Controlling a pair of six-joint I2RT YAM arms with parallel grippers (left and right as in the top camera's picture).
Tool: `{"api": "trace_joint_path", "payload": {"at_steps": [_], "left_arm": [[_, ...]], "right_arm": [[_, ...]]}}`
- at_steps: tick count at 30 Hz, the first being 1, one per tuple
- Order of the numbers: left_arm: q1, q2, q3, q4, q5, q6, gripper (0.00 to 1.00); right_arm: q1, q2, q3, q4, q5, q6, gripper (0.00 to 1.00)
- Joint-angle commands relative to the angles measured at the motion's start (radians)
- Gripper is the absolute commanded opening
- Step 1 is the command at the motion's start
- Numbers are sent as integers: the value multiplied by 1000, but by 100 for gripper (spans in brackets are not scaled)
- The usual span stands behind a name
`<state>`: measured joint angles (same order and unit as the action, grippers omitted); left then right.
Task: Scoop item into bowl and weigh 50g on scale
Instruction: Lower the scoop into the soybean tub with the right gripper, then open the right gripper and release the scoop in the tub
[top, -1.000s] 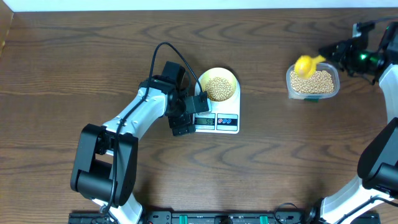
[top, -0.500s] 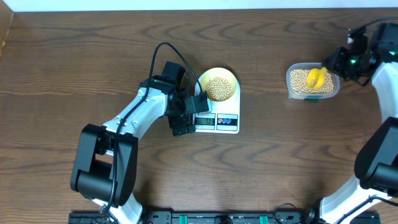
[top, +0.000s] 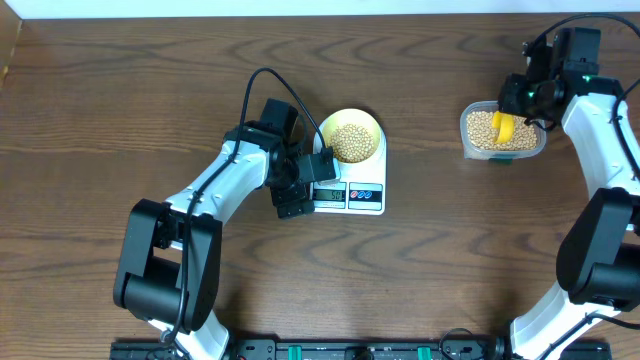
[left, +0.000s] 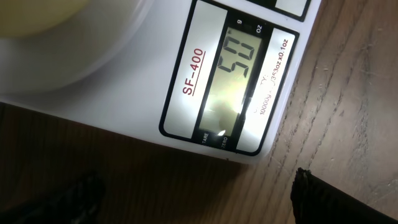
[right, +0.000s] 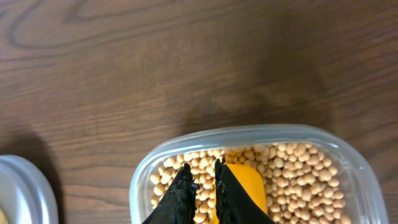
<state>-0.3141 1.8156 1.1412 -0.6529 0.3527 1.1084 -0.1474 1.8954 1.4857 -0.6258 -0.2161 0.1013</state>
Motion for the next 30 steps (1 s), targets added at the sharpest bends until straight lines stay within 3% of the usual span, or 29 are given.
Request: {"api": "trace_joint_path", "payload": {"at_steps": [1,3,8,16,18,20,24,30], "left_arm": [[5,-21,-8,-3,-5,17,98],[5,-21,-8,-3,-5,17,98],[5,-21,-8,-3,-5,17,98],[5,-20,-8,-3,-5,17,98],[5,-21,-8,-3,-5,17,98],[5,-21,-8,-3,-5,17,98],[5,-21,-8,-3,-5,17,98],[5,-21,-8,-3,-5,17,98]], "right_arm": [[8,5,-24,15,35,-13,9],[8,5,-41,37,34,-13,1],[11,5,-99,109,34,-13,1],[11,5,-148,175,40,-13,12],[11,5,-148,182,70,-13,25],[10,5,-148,197,106,-13,47],[10,5,-148,235,135,-13,99],[9,5,-148,286,156,-13,99]]}}
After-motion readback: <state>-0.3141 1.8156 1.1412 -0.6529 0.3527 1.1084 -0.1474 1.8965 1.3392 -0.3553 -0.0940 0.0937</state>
